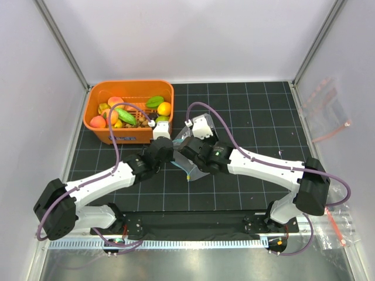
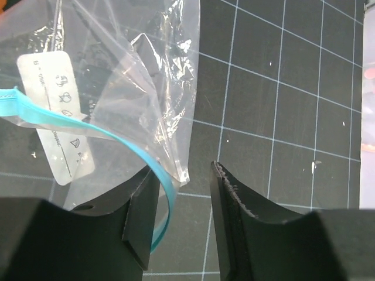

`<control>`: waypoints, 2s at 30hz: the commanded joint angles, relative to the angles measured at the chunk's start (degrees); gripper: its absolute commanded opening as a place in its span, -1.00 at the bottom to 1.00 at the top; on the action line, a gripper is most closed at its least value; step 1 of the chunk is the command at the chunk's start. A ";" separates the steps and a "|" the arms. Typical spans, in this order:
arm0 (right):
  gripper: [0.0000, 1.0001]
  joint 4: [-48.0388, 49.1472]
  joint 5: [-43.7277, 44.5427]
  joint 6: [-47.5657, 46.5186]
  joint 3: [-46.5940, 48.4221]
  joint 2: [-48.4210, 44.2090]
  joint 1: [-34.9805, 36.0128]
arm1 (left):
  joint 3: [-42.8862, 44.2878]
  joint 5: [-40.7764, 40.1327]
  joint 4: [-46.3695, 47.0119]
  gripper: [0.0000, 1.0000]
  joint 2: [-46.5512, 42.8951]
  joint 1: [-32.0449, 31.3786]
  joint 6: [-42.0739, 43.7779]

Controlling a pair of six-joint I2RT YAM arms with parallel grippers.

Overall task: Place the food in the zip-top bag and seal the zipper
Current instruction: Open the zipper of the food storage bag at the center of the board, then pick up the fake fruit from the bin.

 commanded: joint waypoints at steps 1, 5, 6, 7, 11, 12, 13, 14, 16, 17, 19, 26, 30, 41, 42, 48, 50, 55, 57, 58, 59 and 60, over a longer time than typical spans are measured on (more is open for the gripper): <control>-0.07 -2.10 2.34 1.64 2.30 -1.11 -0.10 | 0.94 -2.47 0.45 -1.00 0.40 0.52 -0.89; -0.26 -2.01 0.68 1.37 2.12 -1.29 -0.10 | 0.85 -2.82 0.27 -1.00 0.14 0.52 -1.16; -0.37 -1.75 0.24 1.29 2.12 -1.20 -0.10 | 0.77 -2.91 0.27 -0.99 -0.03 0.61 -1.16; -0.61 -1.58 -0.38 1.20 2.12 -1.29 -0.10 | 0.77 -2.82 0.27 -1.00 -0.12 0.52 -1.24; -0.98 -1.05 -0.48 0.24 1.95 -1.82 -0.10 | 0.77 -0.46 1.32 -0.99 0.14 0.61 -0.46; -0.98 -1.31 1.62 -0.29 2.21 -1.99 -0.01 | 0.85 0.33 1.59 -0.99 0.75 0.52 0.33; -0.98 -3.22 3.46 -0.47 3.25 -1.82 -0.01 | 1.03 1.91 1.85 -1.00 1.19 0.52 0.51; -0.98 -4.72 5.57 -0.39 4.05 -1.38 0.08 | 1.29 2.62 2.20 -0.99 1.80 0.52 0.69; -0.98 -11.11 14.26 2.75 7.37 0.98 0.95 | 2.17 5.07 2.47 -1.00 3.65 0.44 1.30; -0.98 -13.68 16.47 4.08 8.61 2.13 1.22 | 2.43 6.13 2.73 -1.00 4.18 0.52 1.39; -0.98 -20.86 20.69 9.42 12.38 5.89 1.83 | 2.52 8.67 4.22 -1.00 5.49 0.52 1.74; -0.98 -21.53 20.10 10.60 12.94 7.69 2.10 | 2.87 11.15 5.02 -0.94 5.68 0.52 2.18; -0.98 -11.88 13.08 2.64 7.76 2.15 1.14 | 2.00 13.61 4.93 -0.29 2.87 0.44 2.97; -0.98 1.24 -3.02 -1.79 -0.43 -5.69 -4.93 | -1.78 15.54 5.90 0.64 -9.60 0.52 5.17; -0.98 0.80 -2.93 -1.53 -0.17 -5.51 -5.11 | -1.96 15.55 5.81 0.71 -12.57 0.52 5.52; -0.98 1.41 -3.81 -1.44 -0.42 -4.72 -6.34 | -0.65 6.52 0.92 0.99 -20.60 0.61 6.32; -0.98 1.68 -4.07 -1.44 -0.60 -4.72 -6.34 | 2.15 0.55 -1.30 0.99 -20.95 0.70 4.91; -0.98 2.47 -5.13 -1.35 -1.39 -5.68 -6.34 | 8.13 -6.68 -5.25 1.00 -15.17 2.80 3.06; -0.98 3.34 -5.74 -1.61 -2.09 -6.47 -6.34 | 12.70 -7.65 -7.19 0.99 -9.98 6.04 2.89; -0.98 3.44 -5.92 -1.61 -2.18 -6.65 -6.34 | 16.20 -7.31 -7.98 0.99 -7.97 7.37 2.97; -0.98 3.52 -6.18 -1.61 -2.27 -6.82 -6.42 | 18.23 -7.31 -11.12 0.99 -4.47 8.68 1.76; -0.98 3.79 -6.27 -1.70 -2.27 -6.91 -6.43 | 20.08 -7.04 -12.37 0.99 -2.60 11.66 1.22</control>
